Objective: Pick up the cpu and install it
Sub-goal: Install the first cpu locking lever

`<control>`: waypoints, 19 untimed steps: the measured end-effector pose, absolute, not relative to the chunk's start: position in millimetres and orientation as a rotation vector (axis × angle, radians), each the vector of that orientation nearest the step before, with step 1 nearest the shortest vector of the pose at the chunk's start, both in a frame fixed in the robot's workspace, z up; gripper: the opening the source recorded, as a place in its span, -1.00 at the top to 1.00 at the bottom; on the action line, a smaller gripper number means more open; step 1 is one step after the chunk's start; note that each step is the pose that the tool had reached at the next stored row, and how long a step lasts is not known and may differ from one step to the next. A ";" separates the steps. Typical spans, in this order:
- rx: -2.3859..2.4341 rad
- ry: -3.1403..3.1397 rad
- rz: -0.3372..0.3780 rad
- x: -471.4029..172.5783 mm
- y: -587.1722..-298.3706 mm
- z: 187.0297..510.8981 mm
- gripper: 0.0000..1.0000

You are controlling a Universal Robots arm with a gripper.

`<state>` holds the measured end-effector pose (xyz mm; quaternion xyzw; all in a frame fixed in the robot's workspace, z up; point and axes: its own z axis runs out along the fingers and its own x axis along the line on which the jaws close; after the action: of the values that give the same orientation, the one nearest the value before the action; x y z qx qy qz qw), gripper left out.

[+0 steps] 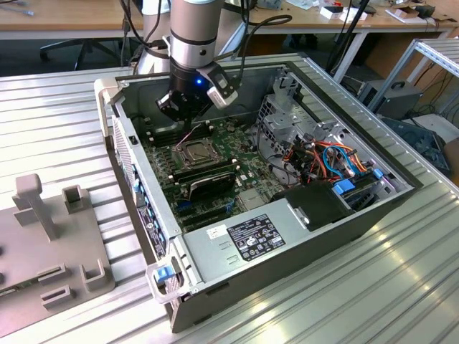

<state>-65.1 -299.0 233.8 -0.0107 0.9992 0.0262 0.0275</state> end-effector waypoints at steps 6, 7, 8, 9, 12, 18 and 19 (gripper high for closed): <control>-0.033 3.085 0.081 -61.4 -299.0 233.6 0.79; -0.033 3.085 0.081 -61.3 -298.9 233.5 0.79; -0.033 3.085 0.081 -61.3 -298.9 233.5 0.79; -0.033 3.085 0.081 -61.2 -298.9 233.5 0.79; -0.033 3.085 0.081 -60.9 -298.9 232.7 0.79; -0.033 3.085 0.081 -59.5 -298.9 228.7 0.79; -0.033 3.085 0.081 -58.6 -298.9 227.7 0.79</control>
<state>-58.6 -298.9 227.7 -0.0107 0.9992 0.0262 0.0276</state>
